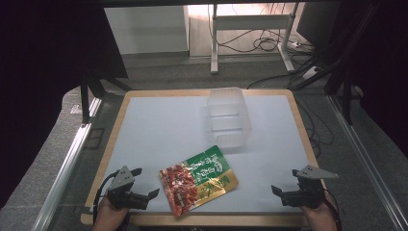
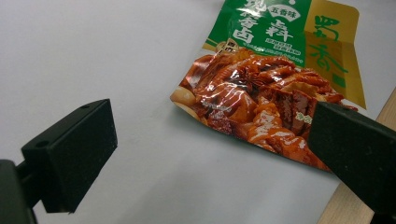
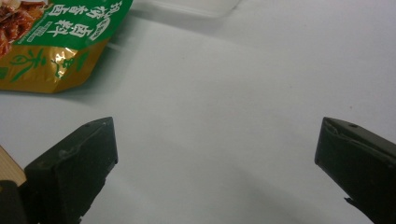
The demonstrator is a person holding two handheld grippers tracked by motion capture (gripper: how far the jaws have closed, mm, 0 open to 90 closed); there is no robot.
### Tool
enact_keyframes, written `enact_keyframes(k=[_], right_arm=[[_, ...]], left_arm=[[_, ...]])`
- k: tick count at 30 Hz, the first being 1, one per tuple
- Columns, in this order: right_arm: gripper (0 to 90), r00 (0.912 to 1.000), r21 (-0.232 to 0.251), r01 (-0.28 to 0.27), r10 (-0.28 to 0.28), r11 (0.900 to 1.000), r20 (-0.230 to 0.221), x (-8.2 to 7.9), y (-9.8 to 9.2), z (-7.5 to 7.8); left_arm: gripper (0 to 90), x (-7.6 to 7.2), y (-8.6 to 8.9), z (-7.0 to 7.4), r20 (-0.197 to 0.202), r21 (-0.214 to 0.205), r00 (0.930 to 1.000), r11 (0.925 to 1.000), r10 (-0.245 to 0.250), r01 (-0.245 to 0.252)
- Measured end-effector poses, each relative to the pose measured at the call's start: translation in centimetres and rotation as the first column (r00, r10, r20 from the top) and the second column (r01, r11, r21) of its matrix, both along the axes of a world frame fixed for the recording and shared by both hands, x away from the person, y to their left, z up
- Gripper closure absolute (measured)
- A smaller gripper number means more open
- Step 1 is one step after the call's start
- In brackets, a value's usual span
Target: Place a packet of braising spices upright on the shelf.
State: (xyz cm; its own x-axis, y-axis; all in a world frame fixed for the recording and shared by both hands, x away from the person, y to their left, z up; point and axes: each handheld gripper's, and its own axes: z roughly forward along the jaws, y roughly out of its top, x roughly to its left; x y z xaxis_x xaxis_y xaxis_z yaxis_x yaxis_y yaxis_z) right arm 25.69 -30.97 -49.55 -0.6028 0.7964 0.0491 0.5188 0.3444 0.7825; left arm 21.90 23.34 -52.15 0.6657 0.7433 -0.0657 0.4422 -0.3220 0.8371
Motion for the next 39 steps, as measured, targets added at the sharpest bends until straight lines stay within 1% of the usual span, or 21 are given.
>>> enact_keyframes(k=[5,8,10,19,23,31,36,39], right_arm=[[0.0,0.9998,0.002,-0.021,0.021,0.9998,-0.004,0.1,0.5,-0.2],[0.0,0.9994,-0.023,-0.032,0.032,0.9992,0.009,0.1,1.0,-0.1],[0.0,0.9991,-0.027,-0.039,0.039,0.9989,0.016,0.1,1.2,-0.1],[0.2,0.9988,-0.018,-0.043,0.043,0.9989,0.022,0.1,1.5,0.0],[0.4,0.9984,-0.025,-0.052,0.052,0.9984,0.021,0.2,1.9,0.0],[0.4,0.9971,-0.038,-0.072,0.073,0.9967,0.022,0.4,2.8,0.0],[0.3,0.9961,-0.029,-0.085,0.086,0.996,0.022,0.5,2.9,0.1],[0.1,0.9965,-0.021,-0.082,0.083,0.9964,0.015,0.6,3.0,0.2]], left_arm=[[1.4,0.0,0.1,0.0,-0.003,-0.012,1.0,0.9999,-0.002,0.002],[1.4,0.1,0.1,0.0,-0.004,-0.01,1.0,0.9999,-0.004,0.004],[1.4,0.1,0.0,0.0,-0.004,-0.009,1.0,0.9999,-0.006,0.006],[1.4,0.2,0.0,0.0,-0.006,-0.005,0.9999,1.0,-0.008,0.008],[1.4,0.2,-0.1,0.0,-0.006,-0.002,0.9999,1.0,-0.01,0.01],[1.4,0.2,0.1,0.0,-0.01,-0.013,0.9999,0.9999,-0.009,0.009],[1.3,0.2,0.1,0.0,-0.01,-0.01,0.9999,0.9999,-0.01,0.01],[1.3,0.2,0.1,0.0,-0.011,-0.009,0.9999,0.9999,-0.011,0.011]])
